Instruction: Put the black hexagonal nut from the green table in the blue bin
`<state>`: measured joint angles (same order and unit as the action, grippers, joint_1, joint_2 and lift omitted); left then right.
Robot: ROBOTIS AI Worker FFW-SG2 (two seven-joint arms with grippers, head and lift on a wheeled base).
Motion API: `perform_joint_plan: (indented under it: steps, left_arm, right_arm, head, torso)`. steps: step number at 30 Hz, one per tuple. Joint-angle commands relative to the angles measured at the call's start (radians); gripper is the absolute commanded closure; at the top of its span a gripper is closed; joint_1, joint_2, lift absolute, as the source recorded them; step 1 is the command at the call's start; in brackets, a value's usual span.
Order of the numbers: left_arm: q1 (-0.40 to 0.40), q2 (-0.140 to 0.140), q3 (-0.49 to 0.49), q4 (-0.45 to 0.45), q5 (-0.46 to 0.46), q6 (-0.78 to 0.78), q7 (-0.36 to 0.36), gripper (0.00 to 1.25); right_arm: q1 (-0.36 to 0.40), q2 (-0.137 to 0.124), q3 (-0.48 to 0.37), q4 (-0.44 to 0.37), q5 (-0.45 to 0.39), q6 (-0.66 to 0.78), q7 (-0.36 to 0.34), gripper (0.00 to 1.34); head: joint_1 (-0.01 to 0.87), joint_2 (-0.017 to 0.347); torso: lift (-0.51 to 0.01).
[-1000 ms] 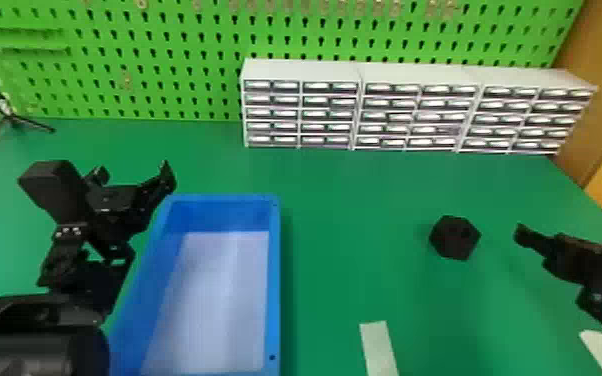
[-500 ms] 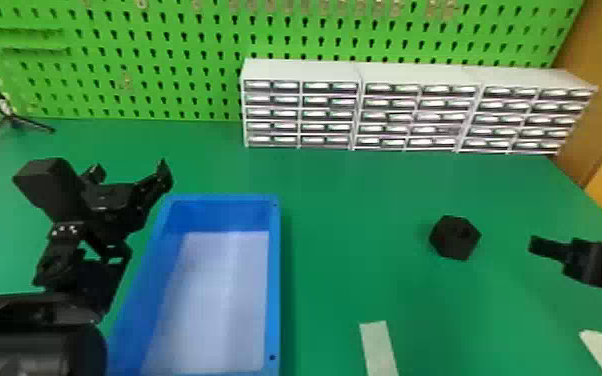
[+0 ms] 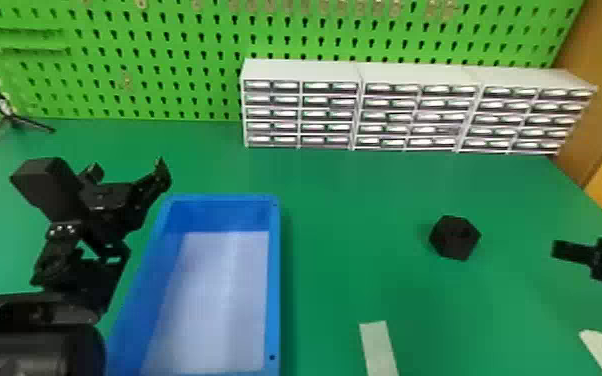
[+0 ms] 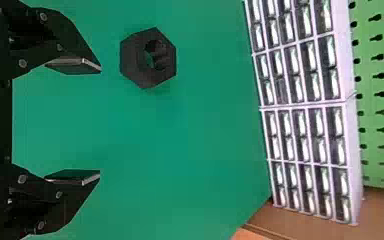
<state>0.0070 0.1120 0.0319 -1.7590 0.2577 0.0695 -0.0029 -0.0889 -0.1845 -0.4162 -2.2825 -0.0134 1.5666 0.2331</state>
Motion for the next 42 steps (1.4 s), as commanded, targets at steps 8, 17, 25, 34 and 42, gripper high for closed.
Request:
perform_joint_plan:
  steps: [8,17,25,34,42]
  left_arm:
    - [-0.002,0.000,0.000,-0.002,-0.001,0.006,0.000,0.13]
    - [-0.002,0.000,-0.001,-0.004,-0.001,0.009,0.000,0.13]
    - [-0.005,0.000,-0.001,-0.004,-0.003,0.010,0.000,0.13]
    - [-0.005,0.000,-0.003,-0.004,-0.003,0.012,0.000,0.13]
    - [-0.005,0.000,-0.003,-0.002,-0.003,0.012,0.000,0.13]
  right_arm:
    - [-0.003,-0.040,0.013,-0.017,-0.023,0.006,0.000,0.51]
    - [-0.014,-0.047,0.027,-0.002,-0.030,0.006,0.000,0.51]
    - [-0.029,-0.073,0.057,0.043,-0.071,0.006,0.000,0.51]
    - [-0.045,-0.076,0.077,0.061,-0.073,0.006,0.000,0.51]
    - [-0.064,-0.087,0.100,0.080,-0.077,0.006,0.000,0.51]
  head:
    - [0.692,0.008]
    - [0.692,0.008]
    - [0.692,0.008]
    - [0.692,0.008]
    - [0.692,0.008]
  torso:
    - [-0.097]
    - [-0.097]
    - [-0.097]
    - [-0.097]
    - [-0.097]
